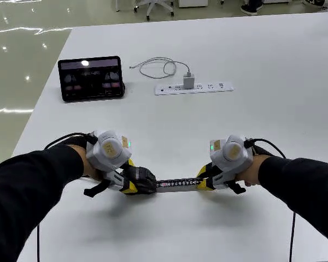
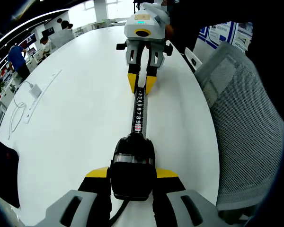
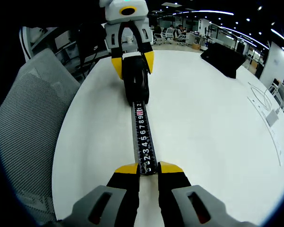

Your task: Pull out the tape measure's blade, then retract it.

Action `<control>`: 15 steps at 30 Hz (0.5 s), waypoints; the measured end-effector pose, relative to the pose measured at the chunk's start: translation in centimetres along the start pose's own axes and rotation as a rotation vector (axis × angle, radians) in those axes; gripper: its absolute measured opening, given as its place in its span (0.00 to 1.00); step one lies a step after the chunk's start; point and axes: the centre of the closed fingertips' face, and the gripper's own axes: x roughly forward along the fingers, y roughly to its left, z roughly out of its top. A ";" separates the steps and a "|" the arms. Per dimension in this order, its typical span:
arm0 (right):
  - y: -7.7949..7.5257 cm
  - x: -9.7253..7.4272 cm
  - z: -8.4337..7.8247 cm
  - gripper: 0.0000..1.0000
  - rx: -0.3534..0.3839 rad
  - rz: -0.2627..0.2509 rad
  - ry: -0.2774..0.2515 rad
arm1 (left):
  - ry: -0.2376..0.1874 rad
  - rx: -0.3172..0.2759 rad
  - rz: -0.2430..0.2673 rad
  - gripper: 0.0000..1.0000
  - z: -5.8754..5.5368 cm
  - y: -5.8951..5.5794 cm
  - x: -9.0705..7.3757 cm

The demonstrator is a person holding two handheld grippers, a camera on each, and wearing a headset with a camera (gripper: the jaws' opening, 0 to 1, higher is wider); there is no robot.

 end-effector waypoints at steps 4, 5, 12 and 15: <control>0.0 -0.2 -0.2 0.09 -0.002 0.000 0.001 | -0.002 -0.001 0.002 0.29 0.0 -0.1 0.0; 0.0 -0.2 -0.3 0.09 -0.002 -0.001 0.004 | -0.003 -0.001 0.002 0.29 0.0 -0.1 0.0; -0.1 -0.8 -1.1 0.09 0.010 -0.002 0.011 | -0.001 0.001 0.001 0.29 0.1 -0.1 0.0; -0.2 -0.9 -1.3 0.09 0.012 -0.004 0.014 | -0.001 0.001 0.001 0.29 0.1 -0.2 0.0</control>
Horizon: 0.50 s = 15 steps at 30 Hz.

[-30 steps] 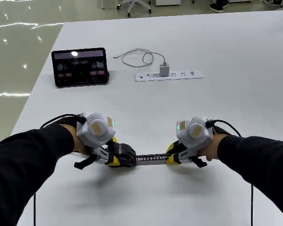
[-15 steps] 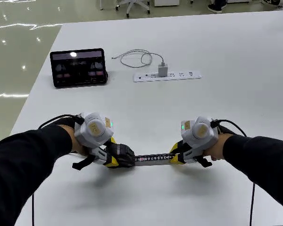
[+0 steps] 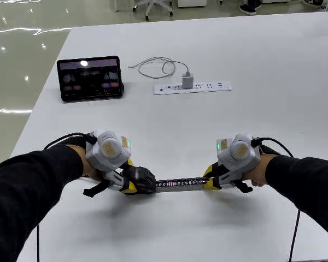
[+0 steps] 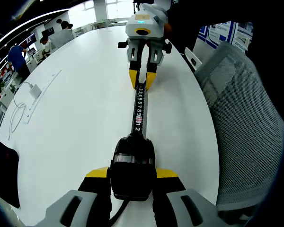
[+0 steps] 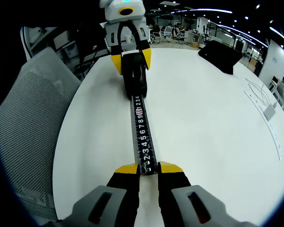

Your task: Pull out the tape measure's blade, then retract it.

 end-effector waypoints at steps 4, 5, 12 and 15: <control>0.1 -0.3 -0.4 0.09 0.007 0.002 0.002 | 0.001 0.004 -0.002 0.29 0.0 -0.1 0.0; 0.2 -0.3 -0.5 0.09 0.007 0.005 0.004 | 0.002 0.011 -0.003 0.29 0.0 -0.1 0.0; 0.0 -0.7 -1.1 0.09 0.007 -0.002 0.010 | 0.002 0.006 0.001 0.29 0.0 0.0 0.1; -0.1 -0.9 -1.1 0.09 0.006 -0.003 0.007 | 0.003 0.005 0.001 0.29 0.0 -0.1 0.0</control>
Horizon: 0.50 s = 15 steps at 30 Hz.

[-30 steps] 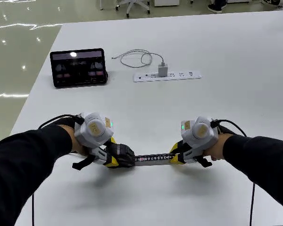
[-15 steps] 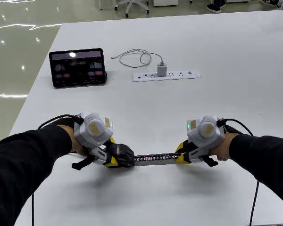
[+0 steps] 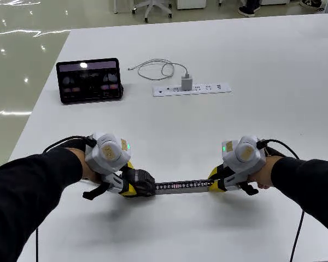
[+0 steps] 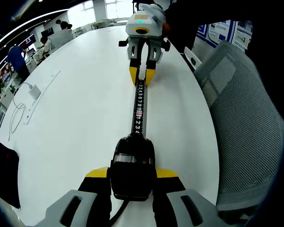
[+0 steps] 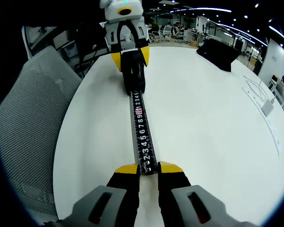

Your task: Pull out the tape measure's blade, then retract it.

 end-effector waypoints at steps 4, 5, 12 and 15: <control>0.0 -0.1 -0.2 0.09 -0.001 0.001 0.004 | -0.001 -0.001 0.002 0.29 0.0 0.0 0.0; 0.0 -0.1 -0.2 0.09 0.000 0.000 0.005 | -0.002 -0.001 0.003 0.29 0.0 0.0 0.0; -0.2 -0.7 -1.0 0.09 0.005 -0.009 0.011 | -0.002 -0.003 0.003 0.29 0.0 -0.1 0.0; -0.1 -0.8 -1.1 0.09 0.007 -0.013 0.010 | -0.003 -0.005 0.002 0.29 0.0 -0.1 0.0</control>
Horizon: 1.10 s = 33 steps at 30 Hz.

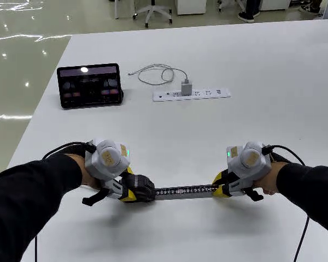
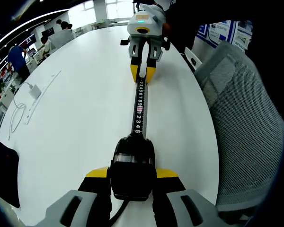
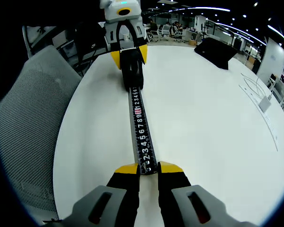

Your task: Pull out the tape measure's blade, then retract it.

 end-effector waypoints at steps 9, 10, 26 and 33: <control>-0.3 -0.8 -1.0 0.09 0.008 -0.008 0.010 | 0.006 0.001 0.000 0.29 0.1 -0.1 0.0; -0.3 -0.9 -1.1 0.09 0.008 -0.009 0.012 | 0.005 0.000 0.001 0.29 0.1 -0.1 0.0; -0.6 -2.5 -3.4 0.09 0.020 -0.023 0.040 | 0.005 -0.001 -0.001 0.29 0.1 -0.1 0.0; -0.6 -2.8 -3.9 0.09 0.026 -0.025 0.043 | 0.006 -0.001 0.000 0.29 0.1 -0.1 0.0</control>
